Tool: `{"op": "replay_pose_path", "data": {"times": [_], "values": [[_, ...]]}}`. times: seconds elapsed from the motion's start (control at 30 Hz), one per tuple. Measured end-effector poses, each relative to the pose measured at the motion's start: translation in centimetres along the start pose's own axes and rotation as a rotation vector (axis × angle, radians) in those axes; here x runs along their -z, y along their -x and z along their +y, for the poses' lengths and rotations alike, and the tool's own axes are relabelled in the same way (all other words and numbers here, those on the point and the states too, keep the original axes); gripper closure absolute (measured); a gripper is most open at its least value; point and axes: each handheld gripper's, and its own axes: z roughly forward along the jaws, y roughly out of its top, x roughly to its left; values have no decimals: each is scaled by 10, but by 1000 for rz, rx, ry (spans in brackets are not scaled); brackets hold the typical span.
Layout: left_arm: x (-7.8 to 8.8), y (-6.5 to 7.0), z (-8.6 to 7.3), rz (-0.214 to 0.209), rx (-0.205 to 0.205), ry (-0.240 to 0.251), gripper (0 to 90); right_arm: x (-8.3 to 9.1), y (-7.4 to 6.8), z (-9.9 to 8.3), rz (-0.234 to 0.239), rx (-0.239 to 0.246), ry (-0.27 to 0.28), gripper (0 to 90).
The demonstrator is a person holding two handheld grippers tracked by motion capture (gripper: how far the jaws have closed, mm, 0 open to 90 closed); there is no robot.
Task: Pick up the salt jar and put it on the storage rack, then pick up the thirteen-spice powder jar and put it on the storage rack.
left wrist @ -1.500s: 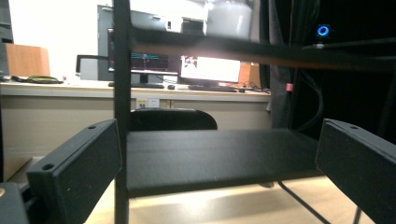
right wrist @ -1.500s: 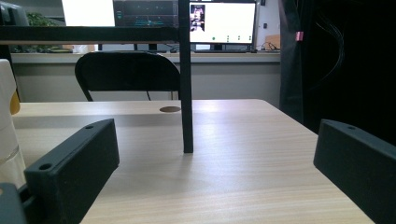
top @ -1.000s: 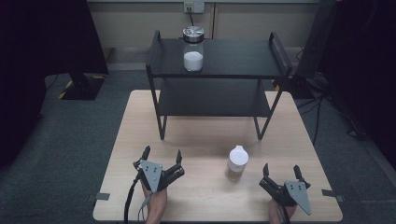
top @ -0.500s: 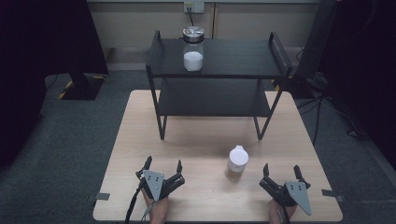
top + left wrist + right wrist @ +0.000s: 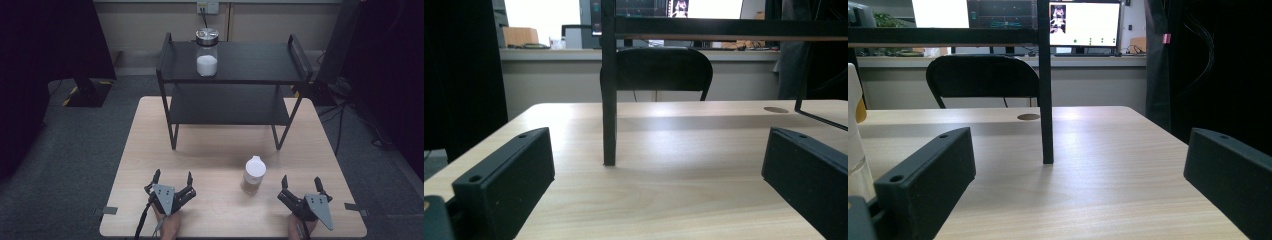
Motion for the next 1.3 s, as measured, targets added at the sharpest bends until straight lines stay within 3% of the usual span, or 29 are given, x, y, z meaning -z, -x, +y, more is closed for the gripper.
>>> {"op": "replay_pose_path", "data": {"times": [0.1,0.27,0.43,0.57,1.3], "values": [[-1,1,2,6,-2,-12,0,0,0,0,0,0,0,0],[1,1,-2,3,-3,14,0,0,0,0,0,0,0,0],[-1,8,0,35,-13,-2,0,0,0,0,-2,0,0,0],[1,8,-4,37,-2,21,0,0,0,0,-2,0,1,0],[1,7,-5,33,-5,27,0,1,-1,-1,-4,-1,3,0]]}}
